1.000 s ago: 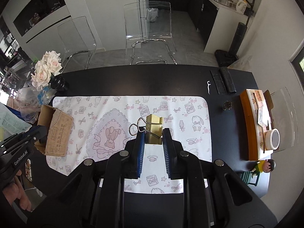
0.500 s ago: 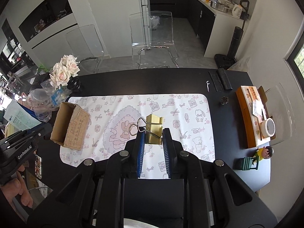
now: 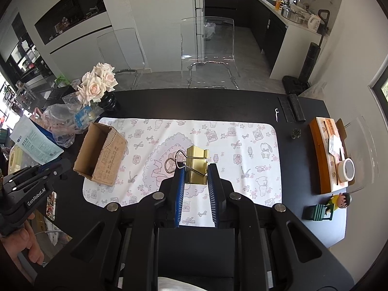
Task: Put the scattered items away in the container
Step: 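Lower the hair tie into the box and open the left gripper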
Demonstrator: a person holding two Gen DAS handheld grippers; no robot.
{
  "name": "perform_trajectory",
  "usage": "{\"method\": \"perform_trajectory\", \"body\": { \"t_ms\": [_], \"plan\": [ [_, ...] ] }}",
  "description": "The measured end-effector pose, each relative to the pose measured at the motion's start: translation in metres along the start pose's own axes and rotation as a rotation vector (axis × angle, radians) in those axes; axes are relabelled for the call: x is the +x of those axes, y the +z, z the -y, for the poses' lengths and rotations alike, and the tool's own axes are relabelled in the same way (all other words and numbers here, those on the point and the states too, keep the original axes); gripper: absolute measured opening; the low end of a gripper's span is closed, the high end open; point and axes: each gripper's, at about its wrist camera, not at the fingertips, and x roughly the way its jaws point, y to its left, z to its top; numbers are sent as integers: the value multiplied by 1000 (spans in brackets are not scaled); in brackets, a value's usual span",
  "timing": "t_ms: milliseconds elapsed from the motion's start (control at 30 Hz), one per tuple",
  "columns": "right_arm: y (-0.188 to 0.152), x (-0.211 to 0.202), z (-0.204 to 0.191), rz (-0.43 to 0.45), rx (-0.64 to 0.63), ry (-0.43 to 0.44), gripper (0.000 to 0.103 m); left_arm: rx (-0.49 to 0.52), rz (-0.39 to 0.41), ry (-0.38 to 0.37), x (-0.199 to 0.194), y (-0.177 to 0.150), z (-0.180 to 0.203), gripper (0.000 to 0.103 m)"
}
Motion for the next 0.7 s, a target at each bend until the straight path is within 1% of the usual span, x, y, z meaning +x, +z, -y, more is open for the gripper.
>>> {"method": "perform_trajectory", "body": {
  "t_ms": [400, 700],
  "plan": [
    [12, 4, -49, -4, -58, 14, 19, -33, 7, 23, 0, 6, -43, 12],
    [24, 21, -93, -26, -82, 24, 19, -49, -3, 32, 10, 17, -82, 12]
  ]
}}
